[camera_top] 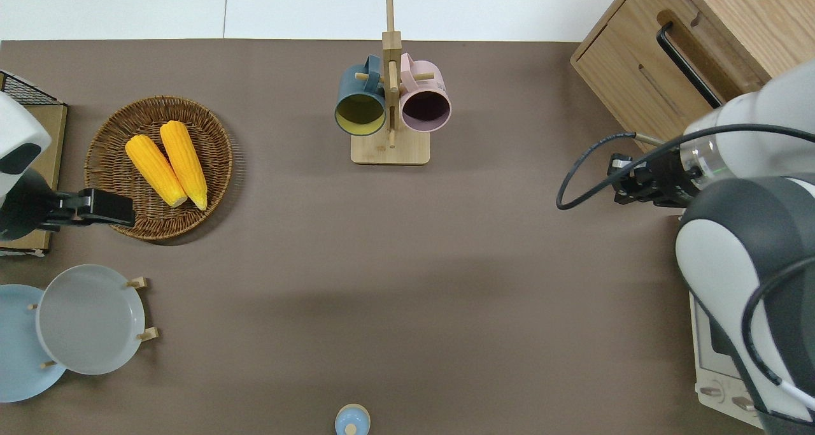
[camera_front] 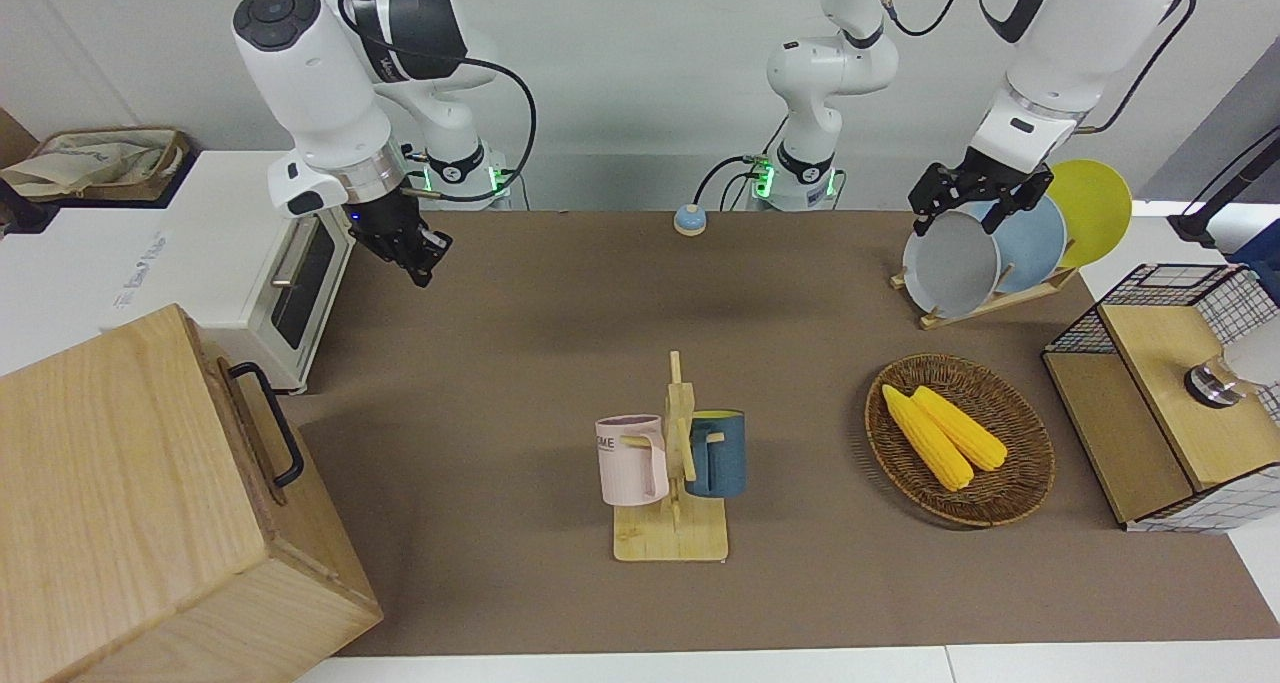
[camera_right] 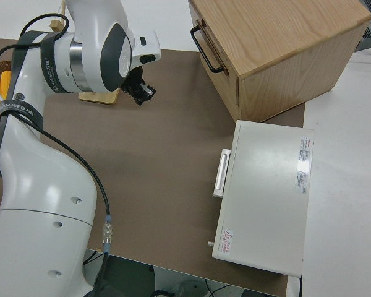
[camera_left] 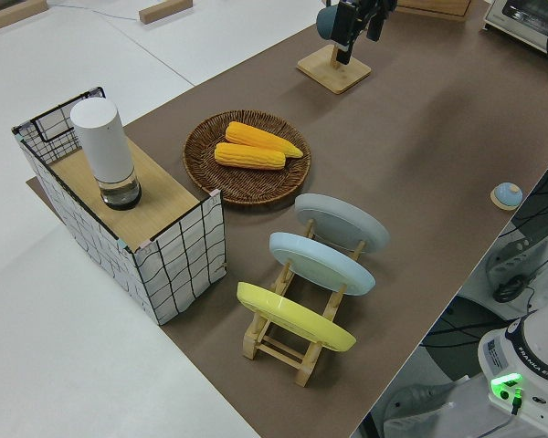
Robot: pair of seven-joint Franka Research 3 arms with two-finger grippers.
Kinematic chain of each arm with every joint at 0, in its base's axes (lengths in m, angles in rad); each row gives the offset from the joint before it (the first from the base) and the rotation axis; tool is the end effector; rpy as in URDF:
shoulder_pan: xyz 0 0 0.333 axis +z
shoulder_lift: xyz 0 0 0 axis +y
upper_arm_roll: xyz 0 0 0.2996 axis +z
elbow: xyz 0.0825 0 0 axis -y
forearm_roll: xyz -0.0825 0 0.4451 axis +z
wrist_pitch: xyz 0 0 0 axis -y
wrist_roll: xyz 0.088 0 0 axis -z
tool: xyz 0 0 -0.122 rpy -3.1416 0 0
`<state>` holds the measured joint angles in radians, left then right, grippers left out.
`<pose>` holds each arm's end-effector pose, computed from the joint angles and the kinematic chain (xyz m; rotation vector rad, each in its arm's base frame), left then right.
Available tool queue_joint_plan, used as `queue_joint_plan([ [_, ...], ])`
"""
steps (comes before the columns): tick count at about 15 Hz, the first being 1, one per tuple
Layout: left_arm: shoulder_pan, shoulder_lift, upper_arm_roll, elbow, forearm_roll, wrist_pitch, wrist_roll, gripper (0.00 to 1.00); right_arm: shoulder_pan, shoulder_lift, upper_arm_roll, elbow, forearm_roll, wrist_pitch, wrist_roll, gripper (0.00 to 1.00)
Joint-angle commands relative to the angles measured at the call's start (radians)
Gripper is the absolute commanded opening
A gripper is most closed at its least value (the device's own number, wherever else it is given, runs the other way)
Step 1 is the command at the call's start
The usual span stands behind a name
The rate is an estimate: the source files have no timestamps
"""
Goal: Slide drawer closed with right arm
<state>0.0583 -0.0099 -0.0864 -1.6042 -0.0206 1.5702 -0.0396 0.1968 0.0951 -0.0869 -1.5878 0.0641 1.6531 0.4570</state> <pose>0.6112 -0.0199 0.5813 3.1224 0.0183 -0.0387 0.6415 0.0801 0.5314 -3.0476 0.5436 0.0678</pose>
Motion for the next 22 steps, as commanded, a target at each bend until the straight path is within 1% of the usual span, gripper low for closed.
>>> queue_joint_plan([
  [1,-0.006,-0.010,0.005,-0.005,0.011,-0.013,0.007,1.00,-0.016,-0.067,-0.008,-0.049,-0.050,-0.030,-0.168,0.000],
  [4,-0.005,-0.010,0.005,-0.005,0.011,-0.012,0.007,1.00,-0.014,-0.090,-0.060,-0.049,-0.061,-0.052,-0.325,0.000],
  [6,-0.005,-0.010,0.005,-0.005,0.011,-0.013,0.007,1.00,-0.011,-0.100,-0.092,-0.050,-0.059,-0.056,-0.398,0.000],
  [7,-0.006,-0.010,0.005,-0.005,0.011,-0.012,0.007,1.00,-0.014,-0.101,-0.100,-0.049,-0.059,-0.059,-0.435,0.000],
  [9,-0.006,-0.010,0.005,-0.005,0.011,-0.012,0.007,1.00,-0.016,-0.101,-0.105,-0.047,-0.064,-0.061,-0.518,0.000],
  [10,-0.006,-0.010,0.005,-0.005,0.011,-0.012,0.007,1.00,-0.016,-0.101,-0.105,-0.047,-0.082,-0.064,-0.540,0.000],
  [13,-0.005,-0.010,0.005,-0.005,0.011,-0.012,0.007,1.00,-0.016,-0.097,-0.105,-0.040,-0.087,-0.064,-0.532,0.000],
  [14,-0.005,-0.010,0.005,-0.005,0.011,-0.013,0.007,1.00,-0.017,-0.094,-0.105,-0.037,-0.089,-0.065,-0.529,0.035],
  [15,-0.006,-0.010,0.005,-0.005,0.011,-0.012,0.007,1.00,-0.017,-0.092,-0.105,-0.035,-0.095,-0.065,-0.529,0.209],
  [16,-0.006,-0.010,0.005,-0.005,0.011,-0.012,0.007,1.00,-0.016,-0.091,-0.105,-0.035,-0.101,-0.067,-0.523,0.451],
  [17,-0.005,-0.010,0.005,-0.005,0.011,-0.012,0.007,1.00,-0.019,-0.088,-0.105,-0.031,-0.101,-0.067,-0.502,0.802],
  [18,-0.005,-0.010,0.005,-0.005,0.011,-0.013,0.007,1.00,-0.020,-0.086,-0.105,-0.027,-0.099,-0.067,-0.486,0.986],
  [19,-0.005,-0.010,0.005,-0.005,0.011,-0.012,0.007,1.00,-0.020,-0.086,-0.105,-0.024,-0.096,-0.067,-0.476,0.987],
  [20,-0.005,-0.010,0.005,-0.005,0.011,-0.013,0.007,1.00,-0.022,-0.084,-0.105,-0.012,-0.096,-0.067,-0.474,0.987],
  [22,-0.006,-0.012,0.005,-0.005,0.011,-0.013,0.007,1.00,-0.028,-0.083,-0.105,-0.004,-0.079,-0.070,-0.477,0.987],
])
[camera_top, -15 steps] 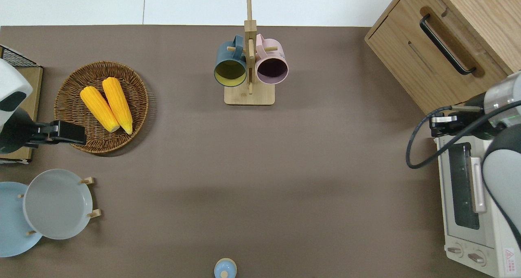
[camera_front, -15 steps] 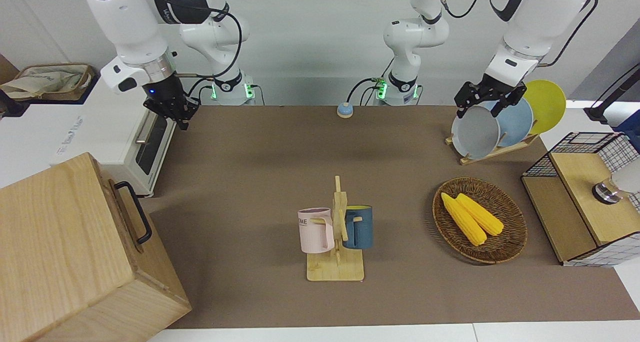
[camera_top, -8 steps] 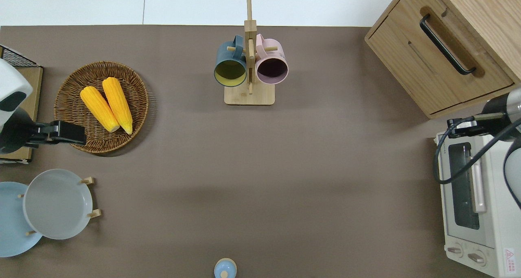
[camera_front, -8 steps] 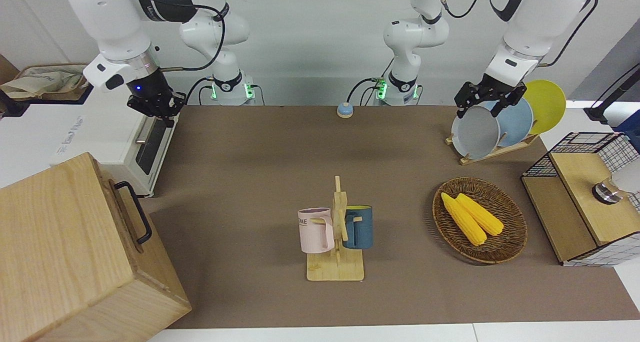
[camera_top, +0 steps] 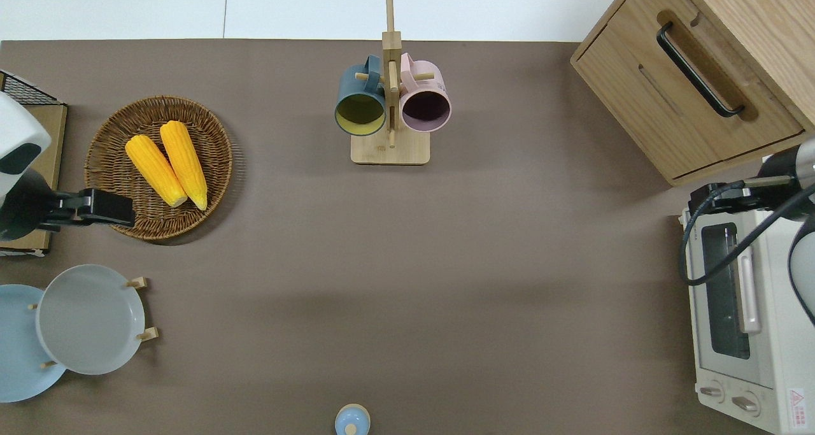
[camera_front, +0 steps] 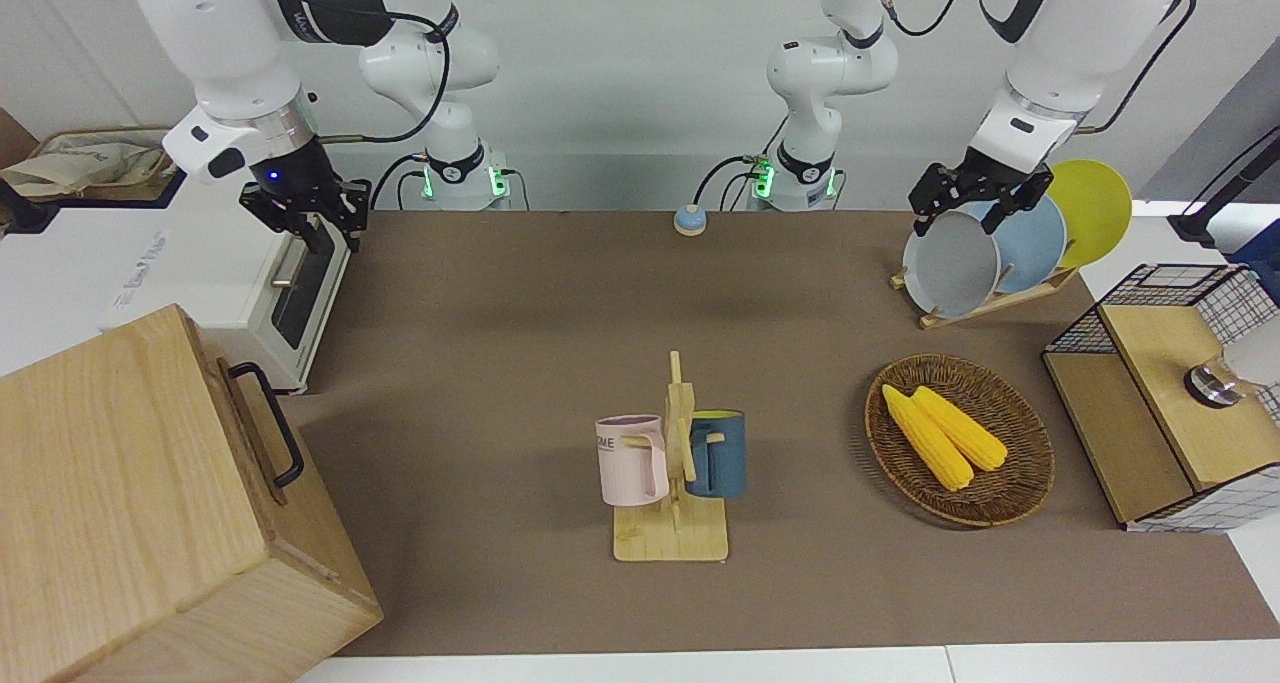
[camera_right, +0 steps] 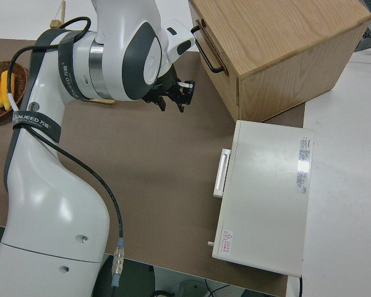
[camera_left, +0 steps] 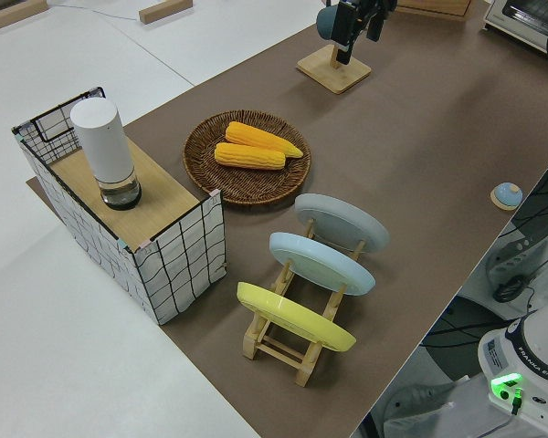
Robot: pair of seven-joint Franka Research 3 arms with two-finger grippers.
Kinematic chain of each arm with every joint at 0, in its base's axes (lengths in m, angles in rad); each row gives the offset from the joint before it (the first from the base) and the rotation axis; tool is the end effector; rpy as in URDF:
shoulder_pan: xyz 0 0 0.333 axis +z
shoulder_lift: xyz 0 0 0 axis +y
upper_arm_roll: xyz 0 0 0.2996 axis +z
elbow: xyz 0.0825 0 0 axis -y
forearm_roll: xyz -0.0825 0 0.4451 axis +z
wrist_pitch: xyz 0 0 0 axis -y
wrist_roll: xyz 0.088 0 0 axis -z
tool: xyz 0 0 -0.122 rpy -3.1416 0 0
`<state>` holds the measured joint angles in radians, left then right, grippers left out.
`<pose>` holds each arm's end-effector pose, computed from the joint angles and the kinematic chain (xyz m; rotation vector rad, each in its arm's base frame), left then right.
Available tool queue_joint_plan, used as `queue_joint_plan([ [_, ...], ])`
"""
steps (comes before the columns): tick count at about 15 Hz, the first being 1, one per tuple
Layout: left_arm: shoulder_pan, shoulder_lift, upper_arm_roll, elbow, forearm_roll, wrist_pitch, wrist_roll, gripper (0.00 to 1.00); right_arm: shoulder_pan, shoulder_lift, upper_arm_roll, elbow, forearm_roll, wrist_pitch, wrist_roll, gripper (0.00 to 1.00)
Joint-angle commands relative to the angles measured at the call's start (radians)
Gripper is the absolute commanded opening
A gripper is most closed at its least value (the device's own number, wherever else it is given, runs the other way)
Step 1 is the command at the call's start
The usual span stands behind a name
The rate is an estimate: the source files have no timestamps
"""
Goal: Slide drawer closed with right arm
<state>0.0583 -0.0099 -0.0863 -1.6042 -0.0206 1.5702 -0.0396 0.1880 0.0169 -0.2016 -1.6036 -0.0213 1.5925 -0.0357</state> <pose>0.6112 -0.0198 0.5813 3.1224 0.0185 -0.0387 0.6206 -0.0102 0.5673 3.1171 0.0356 -0.0440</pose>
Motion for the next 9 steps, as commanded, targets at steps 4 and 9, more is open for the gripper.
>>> queue_joint_plan([
  [4,-0.005,-0.010,0.004,-0.005,0.011,-0.013,0.007,1.00,-0.024,0.014,0.010,0.040,0.037,-0.025,0.014,0.987],
  [9,-0.005,-0.010,0.004,-0.005,0.011,-0.012,0.007,1.00,-0.024,0.029,0.011,0.062,0.035,-0.042,0.014,0.987],
])
